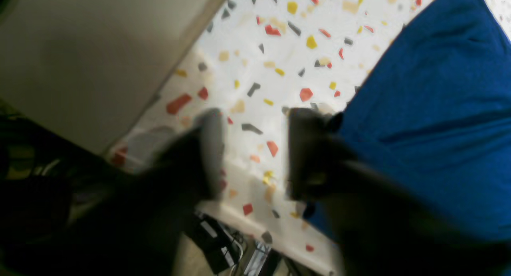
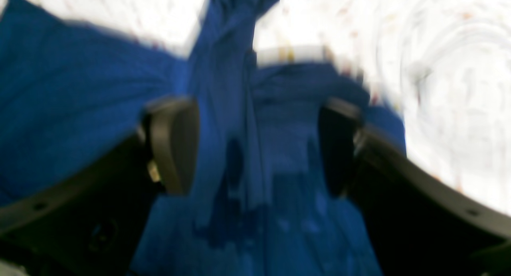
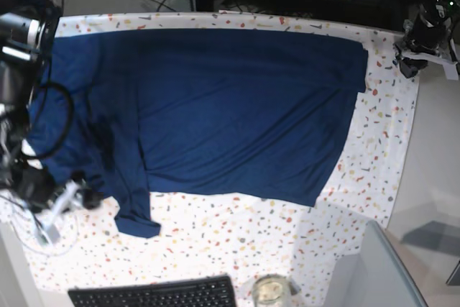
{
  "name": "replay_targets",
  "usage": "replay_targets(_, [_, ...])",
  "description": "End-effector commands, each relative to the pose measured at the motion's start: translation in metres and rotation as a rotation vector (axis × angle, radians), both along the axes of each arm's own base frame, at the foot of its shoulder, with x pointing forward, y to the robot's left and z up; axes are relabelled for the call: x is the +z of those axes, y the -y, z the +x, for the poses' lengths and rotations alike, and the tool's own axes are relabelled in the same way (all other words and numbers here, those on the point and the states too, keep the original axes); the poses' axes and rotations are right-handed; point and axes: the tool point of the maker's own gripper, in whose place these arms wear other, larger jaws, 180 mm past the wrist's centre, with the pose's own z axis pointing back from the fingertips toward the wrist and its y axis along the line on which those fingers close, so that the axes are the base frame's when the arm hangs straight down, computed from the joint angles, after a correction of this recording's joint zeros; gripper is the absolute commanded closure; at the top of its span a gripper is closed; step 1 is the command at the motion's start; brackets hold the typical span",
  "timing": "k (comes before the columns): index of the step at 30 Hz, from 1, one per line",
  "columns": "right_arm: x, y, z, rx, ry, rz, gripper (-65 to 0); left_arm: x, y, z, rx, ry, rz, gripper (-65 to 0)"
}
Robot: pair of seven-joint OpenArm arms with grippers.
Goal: Layout the t-shirt on the table in an organized manner, then fold the t-shirt properly
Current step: 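Move the right gripper to the shirt's sleeve end and grasp it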
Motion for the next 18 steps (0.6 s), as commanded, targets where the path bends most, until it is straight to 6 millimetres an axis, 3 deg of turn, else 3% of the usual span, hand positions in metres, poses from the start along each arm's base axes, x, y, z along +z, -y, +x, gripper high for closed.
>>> replay_targets(1, [0.013,-0.008,0.018,0.016,0.048,0.029,-43.4,0.012,-0.008,0.004,-0.004,0.029,0.030,-9.7])
replay_targets(3, [0.008,-0.027,0.030,0.049,0.054,0.057,-43.7,0.009,-0.007,-0.003,-0.003,0.015,0.027,0.0])
replay_targets(8, [-0.010,-0.052,0.045,0.082,0.017,0.098,-43.4,0.007,-0.007,-0.005,-0.002,0.010,0.025,0.0])
replay_targets(11, [-0.026,-0.049,0.049,0.008,0.000,0.092,-43.4,0.007,-0.007,-0.005,-0.002,0.010,0.025,0.0])
replay_targets(18, [-0.042,-0.050,0.044,-0.006,0.005,0.044,-43.4,0.007,-0.007,-0.004,-0.001,0.010,0.023,0.0])
